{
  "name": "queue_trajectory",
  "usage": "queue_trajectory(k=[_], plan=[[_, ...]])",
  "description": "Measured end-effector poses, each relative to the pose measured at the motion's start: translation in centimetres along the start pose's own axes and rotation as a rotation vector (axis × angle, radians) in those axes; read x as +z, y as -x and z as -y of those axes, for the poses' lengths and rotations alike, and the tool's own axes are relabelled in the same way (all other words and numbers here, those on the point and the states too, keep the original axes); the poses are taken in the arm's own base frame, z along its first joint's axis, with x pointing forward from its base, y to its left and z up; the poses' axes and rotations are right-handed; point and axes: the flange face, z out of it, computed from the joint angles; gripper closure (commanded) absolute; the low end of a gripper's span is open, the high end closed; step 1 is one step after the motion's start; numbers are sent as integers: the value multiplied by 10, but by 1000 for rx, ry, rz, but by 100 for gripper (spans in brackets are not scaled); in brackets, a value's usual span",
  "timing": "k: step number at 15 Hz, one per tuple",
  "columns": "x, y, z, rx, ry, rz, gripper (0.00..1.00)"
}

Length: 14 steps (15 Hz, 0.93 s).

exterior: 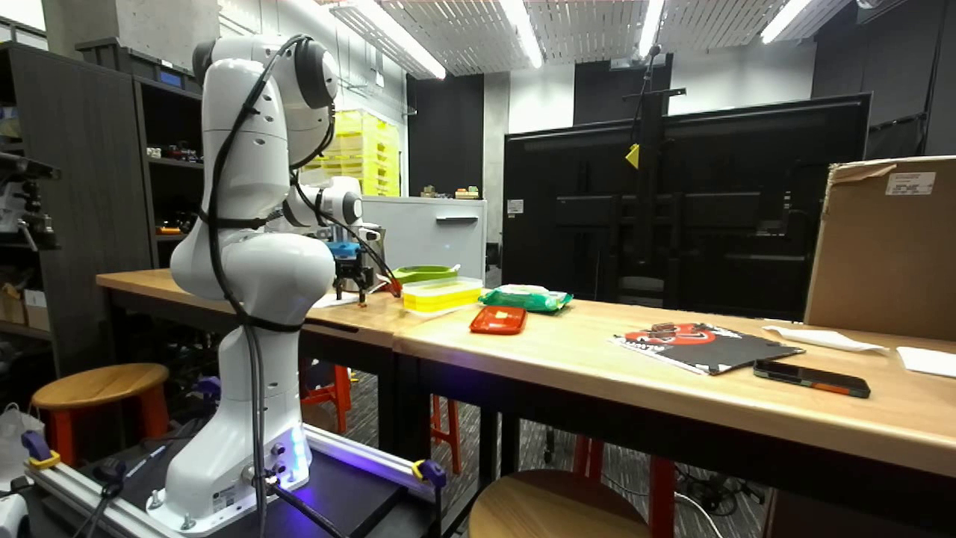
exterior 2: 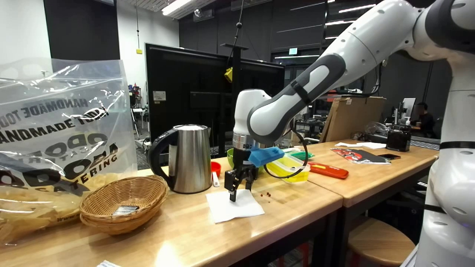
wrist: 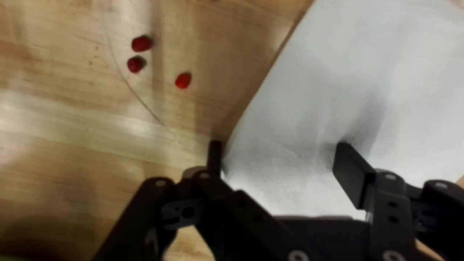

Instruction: Use the napkin to move the small black objects on the counter to the right.

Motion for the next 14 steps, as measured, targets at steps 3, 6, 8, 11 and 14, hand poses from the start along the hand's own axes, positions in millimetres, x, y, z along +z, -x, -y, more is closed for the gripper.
queue_trajectory(k=[3,6,8,11,14], plan=[[-4,-3,-3,6,0,-4,75],[-7,-6,-4,9,-1,-9,98],[-7,-6,-3,9,-2,-10,100],[-7,-6,-3,8,-2,-10,100],[-7,-6,-3,17,-1,-9,100]])
